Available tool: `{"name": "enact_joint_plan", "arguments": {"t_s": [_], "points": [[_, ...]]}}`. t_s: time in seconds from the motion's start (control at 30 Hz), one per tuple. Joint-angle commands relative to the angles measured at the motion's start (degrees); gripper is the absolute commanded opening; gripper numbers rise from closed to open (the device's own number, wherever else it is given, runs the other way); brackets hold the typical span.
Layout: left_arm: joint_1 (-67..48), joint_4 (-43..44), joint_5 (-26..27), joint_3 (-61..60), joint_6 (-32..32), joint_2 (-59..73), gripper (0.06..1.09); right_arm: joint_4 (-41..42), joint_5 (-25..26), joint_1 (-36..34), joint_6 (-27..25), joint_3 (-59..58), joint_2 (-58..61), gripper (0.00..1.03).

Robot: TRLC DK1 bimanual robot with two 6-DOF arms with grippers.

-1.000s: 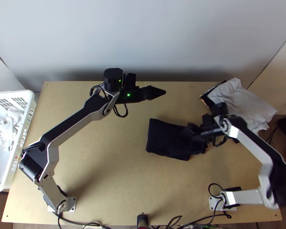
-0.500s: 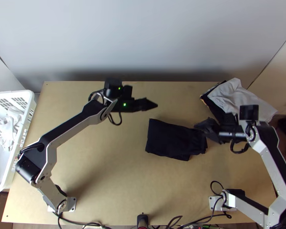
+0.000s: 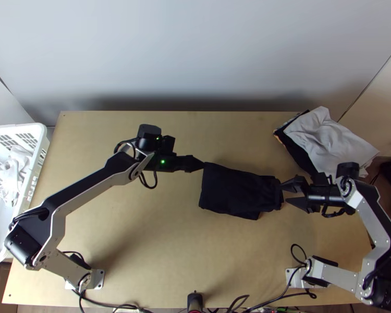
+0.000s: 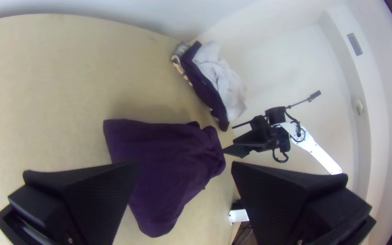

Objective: Fold the t-shirt

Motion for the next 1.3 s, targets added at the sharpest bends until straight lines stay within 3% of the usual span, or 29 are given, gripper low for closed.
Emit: {"name": "enact_joint_plan", "arguments": {"t_s": [0.0, 0.23, 0.5, 0.8, 1.03, 1.07, 1.1, 1.13, 1.17, 1.2, 1.27], "points": [[-0.7, 0.0, -0.1, -3.3, 0.8, -2.0, 1.04, 0.3, -0.7, -5.0, -4.9, -1.5, 4.1, 0.98], [-1.5, 0.1, -0.2, -3.3, 0.8, -2.1, 1.04, 0.6, -1.4, -6.2, -8.1, -3.0, 11.6, 0.98], [-1.6, 0.0, -0.5, -3.3, 0.8, -3.0, 1.04, 4.5, -3.5, -0.6, -7.6, -1.4, 19.0, 0.98], [-1.0, -0.5, -0.5, -3.3, 1.0, -4.2, 1.04, 16.5, -4.1, 18.0, 3.8, 0.1, 21.1, 0.98], [-0.6, -0.5, -0.9, -2.3, 0.9, -4.1, 1.04, 20.0, -4.2, 29.8, 6.8, 2.4, 23.9, 0.96], [-0.4, -0.5, -0.9, -2.1, 0.9, -4.1, 1.04, 19.4, -4.2, 30.4, 6.5, 2.6, 23.9, 0.9], [0.0, -0.5, -0.9, -1.9, 0.9, -4.0, 1.04, 18.0, -4.1, 30.5, 5.8, 2.9, 23.5, 0.77], [0.2, -0.5, -0.9, -1.8, 0.9, -4.0, 1.04, 17.3, -3.9, 30.2, 5.2, 2.9, 22.9, 0.43], [0.5, -0.5, -0.9, -1.7, 0.9, -3.9, 1.04, 18.4, -2.1, 29.3, 5.1, 3.0, 21.9, 0.0], [0.7, -0.5, -0.9, -1.5, 0.9, -3.9, 1.04, 18.8, 1.7, 28.6, 5.4, 2.9, 20.1, 0.02], [1.0, -0.5, -0.9, -1.4, 0.9, -3.7, 1.04, 18.3, 4.2, 28.5, 5.2, 3.7, 17.5, 0.03]]}}
